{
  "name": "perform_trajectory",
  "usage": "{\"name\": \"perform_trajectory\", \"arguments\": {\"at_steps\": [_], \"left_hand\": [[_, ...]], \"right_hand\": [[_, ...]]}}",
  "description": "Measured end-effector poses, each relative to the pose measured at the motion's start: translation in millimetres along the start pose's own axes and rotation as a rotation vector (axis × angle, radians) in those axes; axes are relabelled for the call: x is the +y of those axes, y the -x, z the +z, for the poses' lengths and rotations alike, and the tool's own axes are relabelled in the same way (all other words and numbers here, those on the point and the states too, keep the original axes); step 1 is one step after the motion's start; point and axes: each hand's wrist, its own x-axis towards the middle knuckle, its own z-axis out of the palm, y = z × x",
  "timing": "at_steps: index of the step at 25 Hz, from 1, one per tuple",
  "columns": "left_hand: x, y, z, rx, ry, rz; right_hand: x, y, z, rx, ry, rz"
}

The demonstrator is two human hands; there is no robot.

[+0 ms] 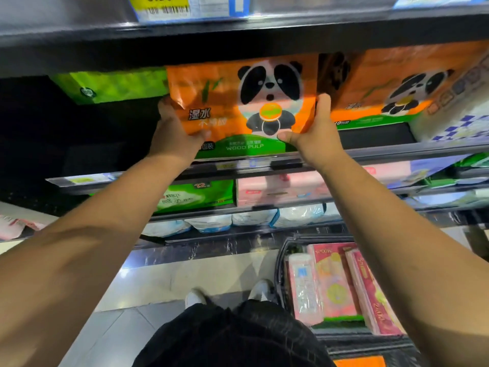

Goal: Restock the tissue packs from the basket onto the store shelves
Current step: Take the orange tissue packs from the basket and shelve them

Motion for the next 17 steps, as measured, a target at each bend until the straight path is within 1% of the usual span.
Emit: {"name": "perform_trajectory", "arguments": {"at_steps": [6,8,13,15,17], "left_hand": [[-3,-2,28,0.066,-0.023,0.135],[-7,-5,40,0.09,-0.05,0.182],[-15,-17,63,0.138,-0.103,0.192],[-18,-22,68,0.162,-0.099,0.216],[-20,-31,75,0.202,-0.119,0.216]], "right_hand": [[28,-17,9,0.168,0.045,-0.02],[41,-25,13,0.199,0.07,-0.011],[61,-44,19,0.248,0.24,0.018],[63,-52,21,0.257,0.267,-0.011],[67,-62,23,0.276,0.302,-0.002]]}}
